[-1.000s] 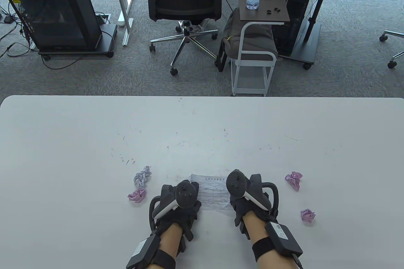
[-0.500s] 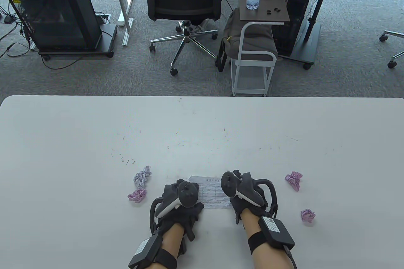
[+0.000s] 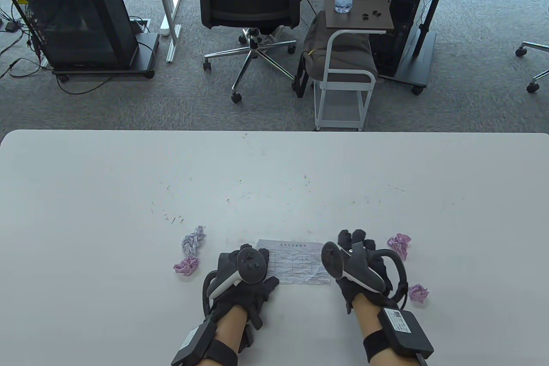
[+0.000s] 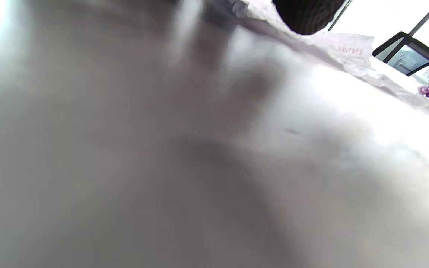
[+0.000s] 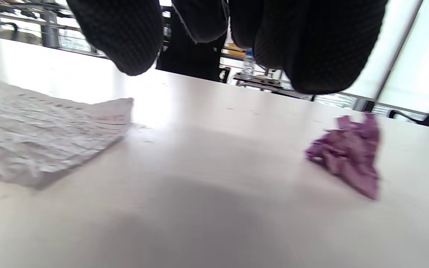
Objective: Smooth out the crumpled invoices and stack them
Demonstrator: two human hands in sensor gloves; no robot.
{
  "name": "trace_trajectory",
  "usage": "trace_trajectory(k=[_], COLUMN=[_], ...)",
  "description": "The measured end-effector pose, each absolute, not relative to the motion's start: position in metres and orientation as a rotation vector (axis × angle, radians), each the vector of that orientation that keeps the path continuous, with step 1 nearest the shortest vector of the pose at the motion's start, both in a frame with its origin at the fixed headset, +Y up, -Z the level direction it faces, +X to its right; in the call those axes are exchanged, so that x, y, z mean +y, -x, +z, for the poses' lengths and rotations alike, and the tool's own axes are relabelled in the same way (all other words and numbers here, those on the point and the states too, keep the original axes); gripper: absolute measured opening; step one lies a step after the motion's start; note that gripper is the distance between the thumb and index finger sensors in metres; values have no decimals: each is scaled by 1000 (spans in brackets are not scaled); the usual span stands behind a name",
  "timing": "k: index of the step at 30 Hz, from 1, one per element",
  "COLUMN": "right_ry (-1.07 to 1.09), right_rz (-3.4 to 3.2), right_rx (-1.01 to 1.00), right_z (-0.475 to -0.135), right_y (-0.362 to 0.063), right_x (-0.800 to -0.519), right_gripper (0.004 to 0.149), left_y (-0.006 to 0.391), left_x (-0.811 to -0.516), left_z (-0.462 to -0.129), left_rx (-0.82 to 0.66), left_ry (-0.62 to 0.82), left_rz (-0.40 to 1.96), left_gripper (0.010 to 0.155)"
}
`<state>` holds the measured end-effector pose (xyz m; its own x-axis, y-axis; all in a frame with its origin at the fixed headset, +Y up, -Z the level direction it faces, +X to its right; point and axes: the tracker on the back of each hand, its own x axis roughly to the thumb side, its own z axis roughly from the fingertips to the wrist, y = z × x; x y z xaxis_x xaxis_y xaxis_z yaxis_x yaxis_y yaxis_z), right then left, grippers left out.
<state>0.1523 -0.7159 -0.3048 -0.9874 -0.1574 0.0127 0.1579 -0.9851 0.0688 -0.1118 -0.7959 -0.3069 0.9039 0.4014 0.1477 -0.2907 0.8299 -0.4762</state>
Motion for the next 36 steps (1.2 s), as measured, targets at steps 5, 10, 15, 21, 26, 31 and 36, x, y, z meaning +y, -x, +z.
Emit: trace_trajectory(k=[5,10,15,21,26,31,36], right_ry=[-392,-526,-522,-418,-340,-138,357], right_rz=[-3034,-3081,-3053,-2863,-3169,-3562,-3865], right_rx=[-297,-468,-524,-670,-456,-287,-148], right_z=[-289,-271,-264,-264,-256,-241,-227], right_y=[-219,-239,-233,-227,-215,-184,-147], right_x=[-720,-756,-768,-758,-725,-692,-673], right_gripper=[79,84,74,55,61,67,61], left_y=[116,114,115,119,118,128,139], left_x=[-774,-746,-730,-729,-737,-731,-720], left_z=[-299,-274,-235,-223,-228,-226,-225], left_rx=[-262,-338,-398,-391,-430,-453,-519], left_ry=[423,318,238,255,281,231,174], left_rz=[334,208,123,170,268,385,663], left_gripper=[75,77,75,74,75,73,69])
